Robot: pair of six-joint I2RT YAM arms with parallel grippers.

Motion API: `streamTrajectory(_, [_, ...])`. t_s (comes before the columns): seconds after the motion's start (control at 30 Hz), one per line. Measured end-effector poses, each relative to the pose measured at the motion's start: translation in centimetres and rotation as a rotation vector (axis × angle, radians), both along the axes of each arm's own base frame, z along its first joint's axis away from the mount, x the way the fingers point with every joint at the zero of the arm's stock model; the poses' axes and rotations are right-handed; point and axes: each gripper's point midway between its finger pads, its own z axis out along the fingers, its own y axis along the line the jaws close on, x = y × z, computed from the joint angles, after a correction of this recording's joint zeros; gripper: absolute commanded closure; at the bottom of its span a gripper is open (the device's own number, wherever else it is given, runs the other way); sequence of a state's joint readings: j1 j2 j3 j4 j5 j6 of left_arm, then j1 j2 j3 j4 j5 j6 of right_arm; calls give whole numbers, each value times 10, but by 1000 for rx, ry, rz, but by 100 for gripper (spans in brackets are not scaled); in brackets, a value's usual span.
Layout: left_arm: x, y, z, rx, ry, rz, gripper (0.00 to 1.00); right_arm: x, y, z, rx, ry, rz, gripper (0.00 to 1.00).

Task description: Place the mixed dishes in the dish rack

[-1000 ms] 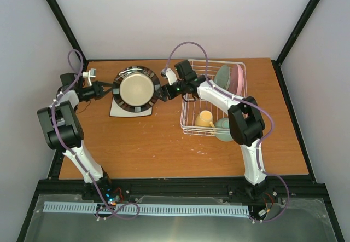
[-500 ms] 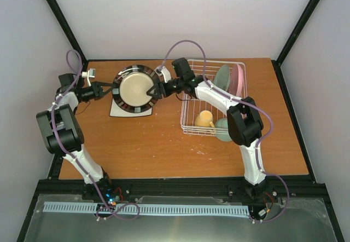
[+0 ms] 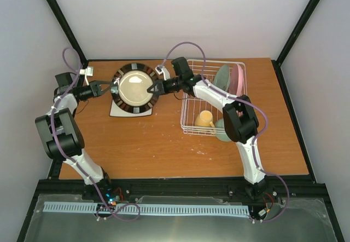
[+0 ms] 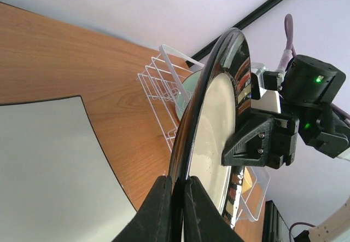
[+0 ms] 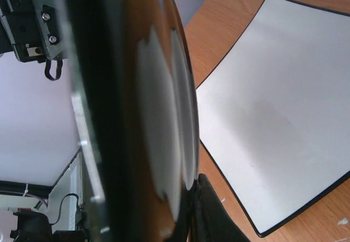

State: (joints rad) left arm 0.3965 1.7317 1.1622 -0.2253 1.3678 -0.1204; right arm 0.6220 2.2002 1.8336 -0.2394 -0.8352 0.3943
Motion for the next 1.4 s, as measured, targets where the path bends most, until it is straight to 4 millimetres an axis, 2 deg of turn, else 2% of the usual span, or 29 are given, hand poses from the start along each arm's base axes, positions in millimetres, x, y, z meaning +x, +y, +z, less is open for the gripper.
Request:
streamTrajectory(0.13, [-1,-2,-2,-12,52,11,57,-3,1,-1,2,-39,6,97])
streamTrajectory(0.2, [-1,-7,-2,-11,81,10,49,-16,5,-8,-14,-44,27,97])
streamTrajectory(0.27, [0,-9,-2,7,99,25,32,-34,11,-17,-31,-33,58,97])
streamTrajectory(0.33, [3,-8,0,32,115,44,23,-47,13,-24,-48,-19,71,97])
streamTrajectory(0.37, [6,-7,2,48,119,59,16,-53,13,-27,-53,-12,80,97])
streamTrajectory(0.4, [9,-3,5,70,121,83,4,-58,13,-28,-58,-8,86,97])
streamTrajectory(0.43, [11,-1,9,91,112,99,1,-61,12,-29,-61,-6,88,97])
streamTrajectory(0.57, [13,11,34,205,61,216,0,-61,2,-21,-78,-32,49,97])
streamTrajectory(0.7, [3,27,85,341,-93,385,0,-54,-13,-1,-106,-111,-36,97])
streamTrajectory(0.83, [-25,37,139,448,-280,564,0,-43,-42,26,-177,-236,-178,97])
streamTrajectory(0.93, [-35,47,161,496,-348,657,0,-34,-73,52,-239,-341,-320,97])
streamTrajectory(1.03, [-36,57,163,536,-354,717,0,-26,-114,78,-285,-433,-488,97])
streamTrajectory(1.13, [-33,66,148,561,-311,753,0,-25,-162,99,-302,-483,-665,97])
streamTrajectory(1.3, [-31,74,131,580,-254,781,0,-30,-235,116,-328,-504,-970,97])
streamTrajectory(1.4, [-30,76,130,586,-248,791,0,-33,-263,118,-345,-495,-1113,97])
